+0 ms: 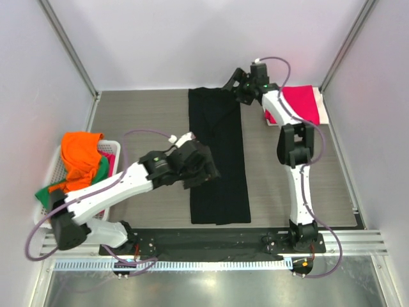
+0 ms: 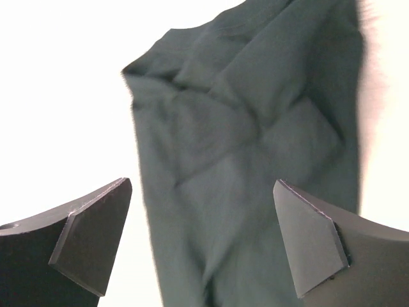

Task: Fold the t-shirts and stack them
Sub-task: Fold the tshirt

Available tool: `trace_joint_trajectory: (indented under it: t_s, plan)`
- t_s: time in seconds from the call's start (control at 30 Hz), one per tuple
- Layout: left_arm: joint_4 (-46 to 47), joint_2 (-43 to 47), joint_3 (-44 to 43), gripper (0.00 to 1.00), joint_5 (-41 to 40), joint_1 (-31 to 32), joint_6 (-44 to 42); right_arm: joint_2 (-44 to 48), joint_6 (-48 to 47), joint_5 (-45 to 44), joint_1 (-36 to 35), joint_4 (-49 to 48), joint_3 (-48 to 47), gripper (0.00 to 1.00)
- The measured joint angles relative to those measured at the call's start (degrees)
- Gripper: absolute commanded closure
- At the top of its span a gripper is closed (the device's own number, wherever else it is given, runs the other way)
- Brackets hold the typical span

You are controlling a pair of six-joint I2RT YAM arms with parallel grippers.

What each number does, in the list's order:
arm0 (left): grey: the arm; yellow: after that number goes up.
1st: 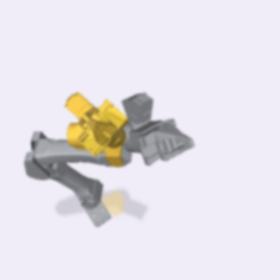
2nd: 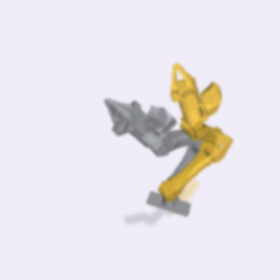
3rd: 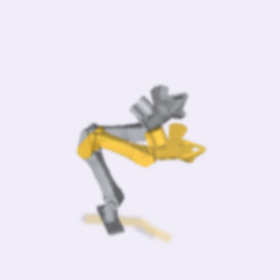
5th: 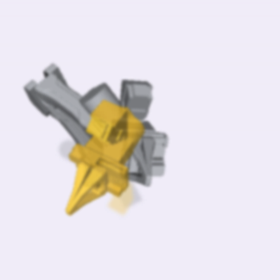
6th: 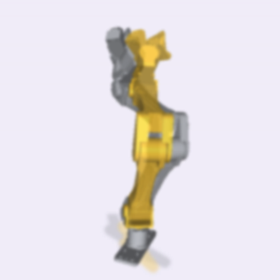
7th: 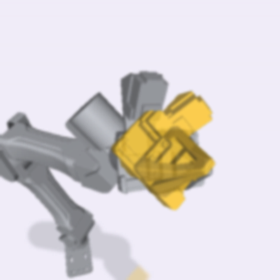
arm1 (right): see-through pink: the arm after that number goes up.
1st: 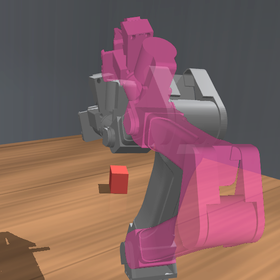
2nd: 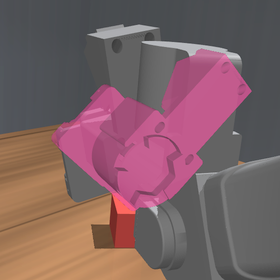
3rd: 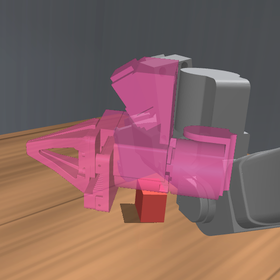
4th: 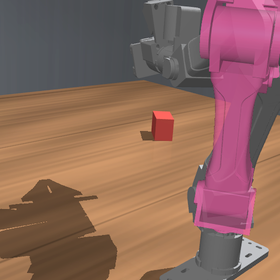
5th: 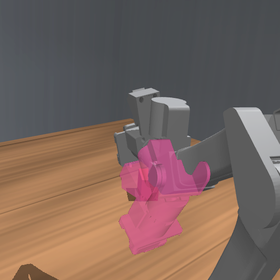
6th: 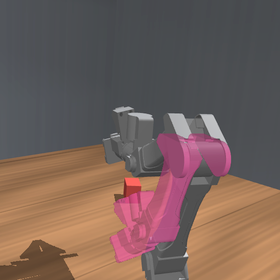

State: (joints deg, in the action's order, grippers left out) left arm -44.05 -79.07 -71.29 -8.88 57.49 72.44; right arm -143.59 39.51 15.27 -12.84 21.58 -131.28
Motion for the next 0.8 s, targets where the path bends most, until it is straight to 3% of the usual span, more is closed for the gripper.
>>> trace_joint_trajectory:
  t_s: [0.1,0.27,0.47,0.6,0.8]
  plan:
    - [-3.04,7.23,3.72,0.22,-3.19,0.13,-0.94,13.35,-0.63,-1.75,0.52,1.03,11.13,0.00]
    - [-4.68,15.78,15.65,0.24,-5.25,0.13,-0.79,47.63,-0.66,-10.38,-1.84,7.08,38.82,0.00]
    - [-1.99,17.55,28.26,0.27,-4.70,2.82,2.89,80.50,5.03,-18.53,-17.64,12.92,73.92,0.01]
    - [1.05,15.56,32.54,0.29,-4.68,7.17,6.71,90.31,14.64,-21.94,-29.24,21.55,92.72,0.14]
    - [6.08,11.78,33.16,0.34,-5.88,10.86,10.51,99.06,24.59,-24.57,-37.99,27.58,102.51,0.35]
